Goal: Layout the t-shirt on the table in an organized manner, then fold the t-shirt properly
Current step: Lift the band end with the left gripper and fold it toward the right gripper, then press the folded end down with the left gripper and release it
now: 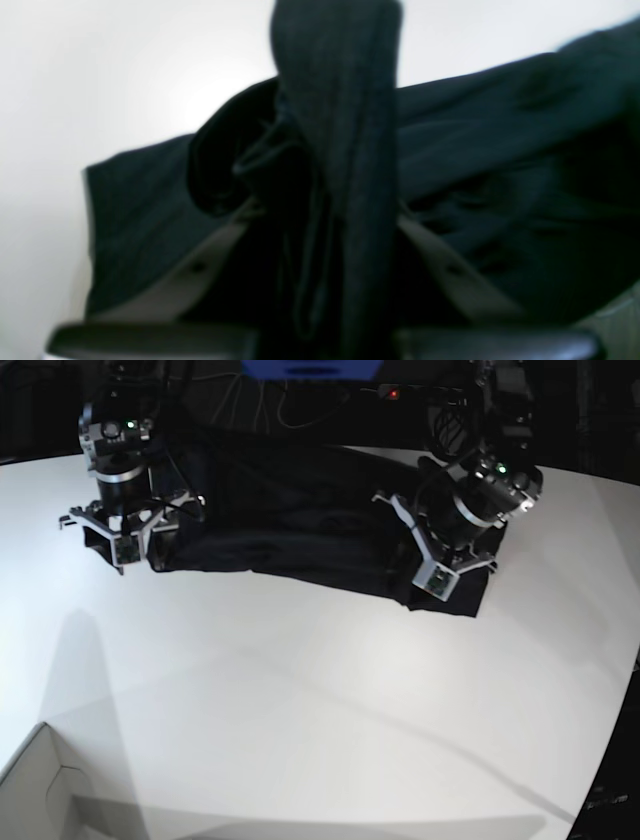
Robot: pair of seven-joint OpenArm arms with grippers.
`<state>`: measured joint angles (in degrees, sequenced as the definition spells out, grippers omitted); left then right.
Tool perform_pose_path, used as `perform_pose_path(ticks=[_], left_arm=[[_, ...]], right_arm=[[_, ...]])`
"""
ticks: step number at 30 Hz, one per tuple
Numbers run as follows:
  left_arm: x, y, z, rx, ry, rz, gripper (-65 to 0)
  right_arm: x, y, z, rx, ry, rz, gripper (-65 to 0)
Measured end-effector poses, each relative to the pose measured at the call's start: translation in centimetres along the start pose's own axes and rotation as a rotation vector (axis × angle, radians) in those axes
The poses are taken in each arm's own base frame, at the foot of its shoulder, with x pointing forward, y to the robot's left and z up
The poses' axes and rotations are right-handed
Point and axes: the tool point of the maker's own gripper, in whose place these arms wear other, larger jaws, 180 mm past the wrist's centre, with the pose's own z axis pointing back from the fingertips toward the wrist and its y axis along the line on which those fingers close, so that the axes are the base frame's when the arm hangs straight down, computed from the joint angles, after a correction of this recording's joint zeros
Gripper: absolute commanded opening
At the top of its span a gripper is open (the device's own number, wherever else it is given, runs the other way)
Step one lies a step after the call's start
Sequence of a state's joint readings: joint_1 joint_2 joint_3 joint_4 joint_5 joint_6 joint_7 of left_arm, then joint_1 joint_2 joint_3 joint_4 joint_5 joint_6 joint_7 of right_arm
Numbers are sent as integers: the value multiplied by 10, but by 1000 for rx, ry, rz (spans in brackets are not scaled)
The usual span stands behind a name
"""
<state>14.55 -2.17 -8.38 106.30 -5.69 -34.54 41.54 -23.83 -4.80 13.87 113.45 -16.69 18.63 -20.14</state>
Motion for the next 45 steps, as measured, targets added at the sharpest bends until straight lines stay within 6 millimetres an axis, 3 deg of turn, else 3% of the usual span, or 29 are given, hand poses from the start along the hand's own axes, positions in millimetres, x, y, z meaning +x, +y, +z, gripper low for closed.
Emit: perform_pose_path(ticks=[4, 11, 18, 24, 28, 31, 34, 38, 42, 45], left_arm=[[1, -25, -6, -63, 11, -35, -648], [-8, -32, -6, -82, 29, -26, -648], [-20, -59, -5, -149, 59, -42, -648], [-33, -59, -8, -157, 91, -22, -645], [-54, -61, -13, -168, 144, 6, -645], [-54, -62, -14, -171, 144, 11, -638], [-52, -63, -14, -174, 139, 15, -549], [-53, -64, -13, -179, 141, 13, -370], [-53, -68, -9, -182, 136, 15, -353], [-34, -75, -1, -214, 69, 50, -353]], right_arm=[[0, 0, 0, 0, 0, 0, -332], [0, 0, 0, 0, -1, 0, -332], [1, 0, 0, 0, -2, 0, -332], [1, 0, 0, 0, -3, 0, -332], [0, 0, 0, 1, 0, 0, -332], [0, 0, 0, 1, 0, 0, -332], [0, 1, 0, 2, -1, 0, -332], [0, 1, 0, 2, -1, 0, -332], [0, 1, 0, 3, -1, 1, -332], [0, 1, 0, 3, 0, 1, -332]])
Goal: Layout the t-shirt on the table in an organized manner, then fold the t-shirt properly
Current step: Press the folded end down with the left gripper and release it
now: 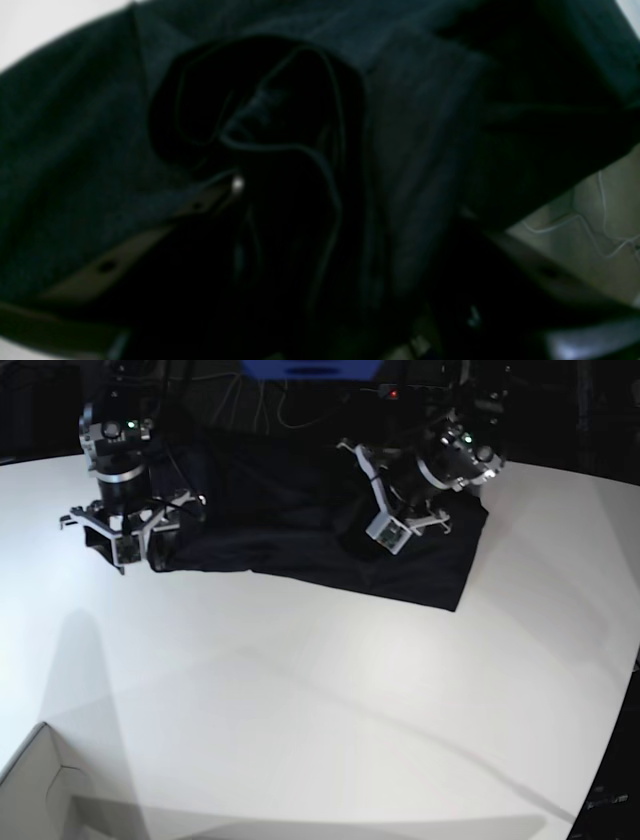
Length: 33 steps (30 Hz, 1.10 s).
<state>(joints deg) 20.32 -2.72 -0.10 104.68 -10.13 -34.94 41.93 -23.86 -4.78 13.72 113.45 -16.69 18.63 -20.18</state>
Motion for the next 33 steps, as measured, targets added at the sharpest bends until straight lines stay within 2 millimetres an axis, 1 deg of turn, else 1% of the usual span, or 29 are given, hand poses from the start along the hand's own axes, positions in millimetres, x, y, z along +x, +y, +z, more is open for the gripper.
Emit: perform_pose_path(ticks=[2, 3, 4, 8, 12, 14, 16, 18, 20, 23, 25, 27, 30, 33], left_arm=[[20, -8, 5, -40, -75, 25, -353], [26, -11, 6, -53, -97, 34, -353], [27, -12, 7, -55, -103, 35, -353], [19, -14, 7, -58, -80, 43, -353], [13, -38, 3, -136, -51, -4, -353], [12, -39, 6, -136, -49, -7, -353], [11, -25, 12, -93, -52, 3, -353], [14, -2, 19, -25, -70, 28, -353], [16, 27, 27, 75, -91, 79, -353], [16, 47, 35, 147, -121, 140, -351], [15, 52, 37, 165, -127, 164, -350], [11, 52, 33, 158, -117, 171, -350], [8, 47, 15, 114, -96, 183, -351], [-1, 33, -3, 54, -59, 193, -351]], right_arm=[[0, 0, 0, 1, -2, 0, -332], [0, 1, 0, 2, -1, 0, -332], [0, 1, 0, 2, -1, 0, -332], [1, 1, 0, 1, -3, 0, -332], [2, 2, -1, 4, -5, -1, -332], [2, 1, -1, 3, -5, -1, -332], [2, 1, -1, 3, -5, 0, -332], [2, 1, -1, 4, -5, 0, -332], [2, 1, -1, 4, -5, 0, -332], [2, 2, -1, 4, -5, -3, -332], [2, 2, -1, 4, -5, -2, -332], [2, 2, -1, 3, -5, -2, -332], [2, 2, -1, 4, -5, -3, -332], [2, 3, -1, 8, -5, -4, -335]])
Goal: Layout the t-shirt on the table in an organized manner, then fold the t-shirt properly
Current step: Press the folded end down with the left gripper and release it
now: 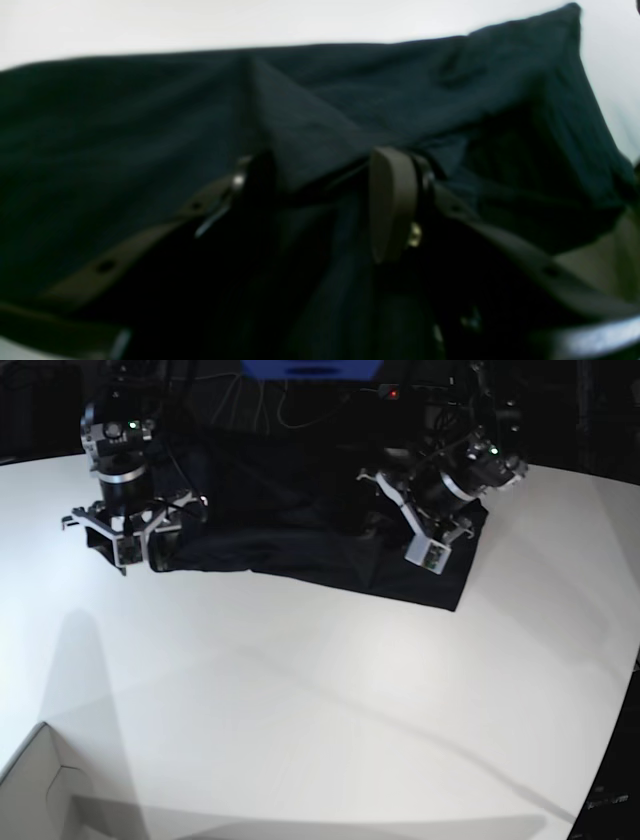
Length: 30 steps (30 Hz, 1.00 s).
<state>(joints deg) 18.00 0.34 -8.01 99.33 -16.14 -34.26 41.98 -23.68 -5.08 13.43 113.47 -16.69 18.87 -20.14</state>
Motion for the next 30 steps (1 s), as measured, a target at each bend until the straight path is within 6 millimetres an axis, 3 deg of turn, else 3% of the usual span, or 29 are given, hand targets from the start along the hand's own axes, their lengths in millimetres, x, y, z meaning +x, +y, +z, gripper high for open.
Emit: perform_pose_path(ticks=[4, 9, 14, 18, 20, 22, 26, 30], left_arm=[[-4, -31, -17, -89, 33, -18, -351], [43, -58, -37, -151, -84, -6, -349], [69, -65, -42, -166, -144, -5, -349], [73, -61, -39, -152, -151, -12, -349], [73, -49, -28, -125, -160, -38, -349], [66, -18, -10, -44, -162, -40, -348], [24, 39, 16, 98, -49, -32, -348], [2, 60, 33, 156, -18, 13, -348]], right_arm=[[-2, 16, 1, 88, 5, 36, -336], [-2, 18, 1, 96, 5, 35, -336], [-2, 17, 2, 92, 6, 35, -336], [-8, 2, 3, 54, 20, 31, -333], [-14, -7, 5, 17, 37, 4, -332], [-19, -11, 7, 1, 59, -11, -331], [-17, -8, 7, 3, 50, -23, -331], [-15, -4, 7, 23, 32, -76, -331]])
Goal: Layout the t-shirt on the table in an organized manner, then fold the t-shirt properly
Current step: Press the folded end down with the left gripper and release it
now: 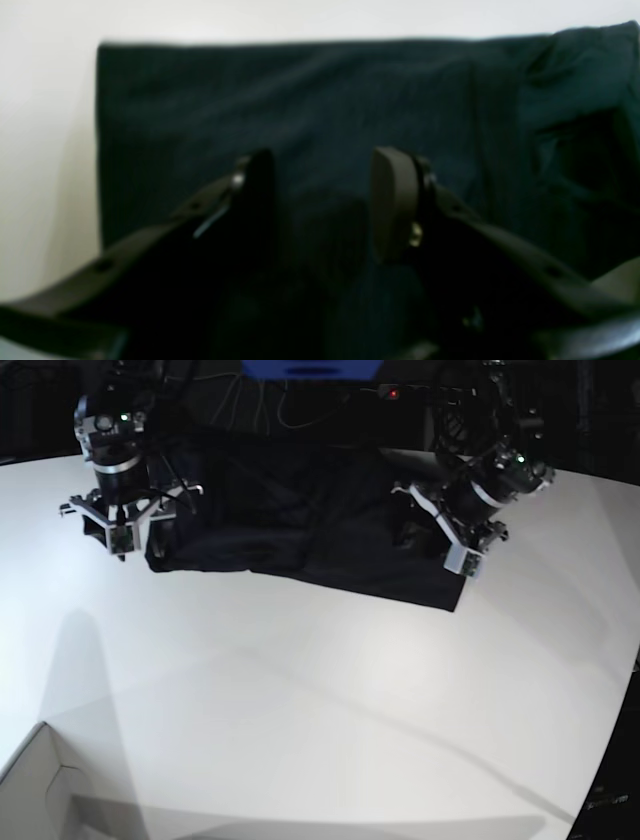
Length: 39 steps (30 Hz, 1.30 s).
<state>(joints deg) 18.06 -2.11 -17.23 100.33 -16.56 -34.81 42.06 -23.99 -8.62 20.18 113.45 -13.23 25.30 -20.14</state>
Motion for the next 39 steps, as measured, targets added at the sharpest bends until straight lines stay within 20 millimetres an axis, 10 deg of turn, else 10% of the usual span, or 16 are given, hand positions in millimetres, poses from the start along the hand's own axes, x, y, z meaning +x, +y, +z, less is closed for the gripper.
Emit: perform_pose_path(ticks=[6, 39], left_arm=[[6, 21, 30, 47, -80, 90, -348], [-34, 32, 16, 25, -27, 218, -350]], right_arm=[[3, 0, 0, 7, -13, -22, -331], [-19, 28, 4, 158, 126, -318, -310]])
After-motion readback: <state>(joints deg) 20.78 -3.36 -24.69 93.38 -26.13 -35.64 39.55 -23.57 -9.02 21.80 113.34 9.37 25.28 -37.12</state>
